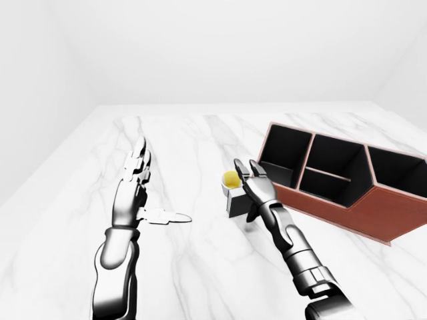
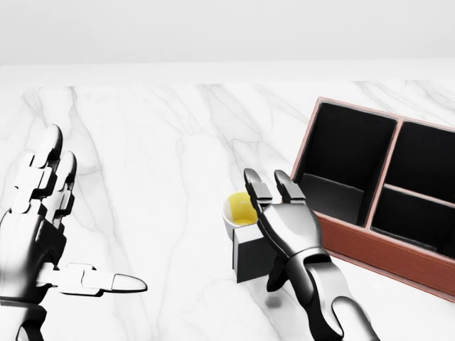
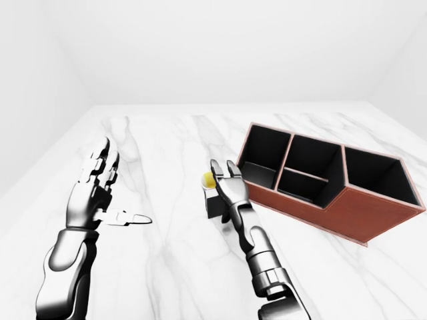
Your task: Pick up the book and place it in the caddy.
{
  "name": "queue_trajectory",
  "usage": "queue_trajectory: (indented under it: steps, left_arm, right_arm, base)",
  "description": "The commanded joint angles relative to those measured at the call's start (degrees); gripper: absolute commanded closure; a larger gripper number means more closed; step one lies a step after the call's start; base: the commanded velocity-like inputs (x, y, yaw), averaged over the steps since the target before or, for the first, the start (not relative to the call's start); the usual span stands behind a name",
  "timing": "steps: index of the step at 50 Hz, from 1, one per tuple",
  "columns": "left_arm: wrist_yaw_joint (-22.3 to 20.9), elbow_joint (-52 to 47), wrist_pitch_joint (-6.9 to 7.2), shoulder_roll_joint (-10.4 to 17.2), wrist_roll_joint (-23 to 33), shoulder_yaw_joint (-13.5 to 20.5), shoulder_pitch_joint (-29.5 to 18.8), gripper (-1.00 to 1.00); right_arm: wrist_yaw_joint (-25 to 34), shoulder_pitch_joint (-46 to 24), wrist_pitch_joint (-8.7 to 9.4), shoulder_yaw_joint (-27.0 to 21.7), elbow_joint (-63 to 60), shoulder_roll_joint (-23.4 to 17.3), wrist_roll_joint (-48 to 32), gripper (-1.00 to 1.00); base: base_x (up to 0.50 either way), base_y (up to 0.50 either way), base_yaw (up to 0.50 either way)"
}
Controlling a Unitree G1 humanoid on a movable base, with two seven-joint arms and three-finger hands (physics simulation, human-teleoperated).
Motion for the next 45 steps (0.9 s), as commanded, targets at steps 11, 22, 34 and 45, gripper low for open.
queue_trajectory:
  steps: [11,22,34,45]
  left_arm:
    - [-0.3,-0.7,0.00,0.0,-0.8,1.2,1.1,-1.00]
    - [-0.3,-0.8,0.00,0.0,-0.9,1.6,1.4,-1.00]
    - [-0.8,-1.7,0.00,-0.1,-0.7,1.9,2.3,-1.00]
    - [-0.9,-1.2,0.00,-0.2,-0.3,1.7,2.0,-1.00]
  right_arm:
    - [-4.5,-5.1,0.00,0.7,11.2,0.6,-1.4,-1.00]
    - [-6.2,-7.7,0.00,0.9,16.5,0.8,-1.0,-1.00]
    - [-4.5,-6.4,0.00,1.0,15.2,0.8,-0.2,1.00]
    - [-3.4,-5.3,0.00,1.0,12.2,0.8,-0.5,1.00]
  base:
    - [0.00,0.00,0.00]
    - [0.00,0.00,0.00]
    - [0.00,0.00,0.00]
    - [0.00,0.00,0.00]
